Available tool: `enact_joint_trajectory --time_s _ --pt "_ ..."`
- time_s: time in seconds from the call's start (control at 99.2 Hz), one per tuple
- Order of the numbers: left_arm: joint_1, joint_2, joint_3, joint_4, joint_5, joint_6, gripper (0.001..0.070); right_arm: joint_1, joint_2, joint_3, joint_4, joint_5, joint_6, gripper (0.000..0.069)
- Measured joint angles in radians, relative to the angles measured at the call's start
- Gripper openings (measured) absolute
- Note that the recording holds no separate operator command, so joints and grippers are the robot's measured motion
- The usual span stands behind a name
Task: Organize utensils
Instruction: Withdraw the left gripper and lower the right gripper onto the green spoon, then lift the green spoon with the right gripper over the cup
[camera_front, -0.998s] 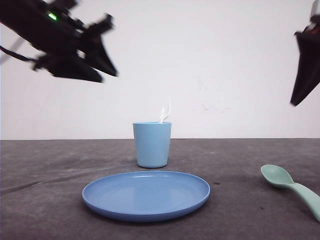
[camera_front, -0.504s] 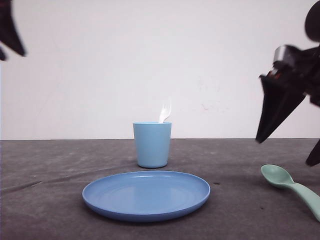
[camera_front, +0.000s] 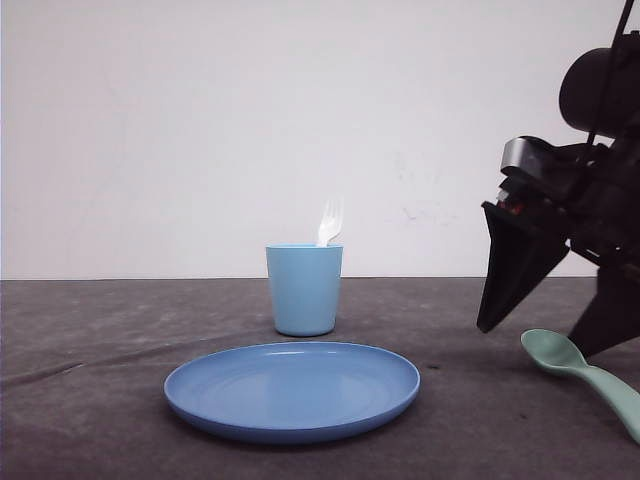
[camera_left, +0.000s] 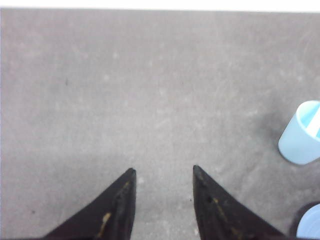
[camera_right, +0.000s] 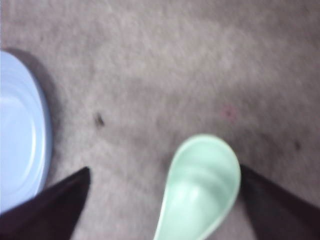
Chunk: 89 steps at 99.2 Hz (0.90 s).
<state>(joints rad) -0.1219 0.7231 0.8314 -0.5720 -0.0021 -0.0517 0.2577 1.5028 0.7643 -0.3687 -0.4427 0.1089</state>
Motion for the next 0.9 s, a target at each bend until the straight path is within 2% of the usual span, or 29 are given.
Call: enact_joint_trajectory --time_s 0.071,0.141,0.353,0.504,0.625,0.897 --pt "0.000 -0.010 0.000 0.000 0.000 0.000 0.0199 0.008 0.007 0.000 0.000 0.000 0.002 0.0358" --pt "0.000 -0.012 0.000 0.000 0.000 0.000 0.0199 0.013 0.009 0.000 0.005 0.000 0.003 0.0254" --pt "0.000 -0.012 0.000 -0.003 0.000 0.000 0.0199 0.017 0.009 0.000 0.012 0.034 0.011 0.0076" --pt "0.000 -0.012 0.000 -0.013 0.000 0.000 0.0199 0.017 0.009 0.000 0.012 0.054 0.013 0.0025" --pt "0.000 -0.012 0.000 -0.025 0.000 0.000 0.0199 0.017 0.009 0.000 0.023 0.043 0.019 0.0018" --pt "0.000 -0.012 0.000 -0.024 0.000 0.000 0.0199 0.031 0.009 0.086 0.143 -0.134 0.075 0.0018"
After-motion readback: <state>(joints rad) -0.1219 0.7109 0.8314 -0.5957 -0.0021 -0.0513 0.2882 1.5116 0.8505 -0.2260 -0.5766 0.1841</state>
